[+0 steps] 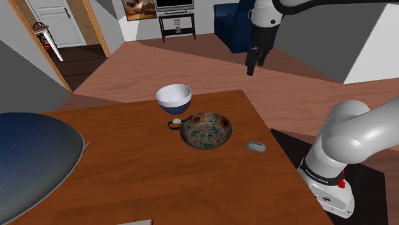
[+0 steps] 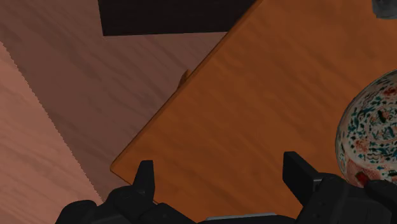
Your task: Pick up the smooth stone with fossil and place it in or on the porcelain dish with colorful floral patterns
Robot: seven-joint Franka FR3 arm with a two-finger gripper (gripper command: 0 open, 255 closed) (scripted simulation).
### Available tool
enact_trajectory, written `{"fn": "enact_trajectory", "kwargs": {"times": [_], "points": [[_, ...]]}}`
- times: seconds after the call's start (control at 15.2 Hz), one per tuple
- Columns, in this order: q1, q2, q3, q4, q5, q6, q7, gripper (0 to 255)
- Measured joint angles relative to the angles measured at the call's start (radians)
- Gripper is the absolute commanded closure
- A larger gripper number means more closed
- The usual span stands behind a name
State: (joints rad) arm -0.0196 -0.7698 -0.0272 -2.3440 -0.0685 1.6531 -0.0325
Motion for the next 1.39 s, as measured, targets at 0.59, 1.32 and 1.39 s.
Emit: {"fn": "enact_trajectory", "kwargs": {"times": [0.59, 1.32, 1.39], "points": [[0.083, -0.128, 0.147, -0.16, 0.045, 0.039, 0.075, 0], [0.273, -0.247, 0.433, -0.338, 0.186, 0.092, 0.229, 0], [0.288, -0.242, 0.459, -0.343, 0.198, 0.1, 0.241, 0]]}}
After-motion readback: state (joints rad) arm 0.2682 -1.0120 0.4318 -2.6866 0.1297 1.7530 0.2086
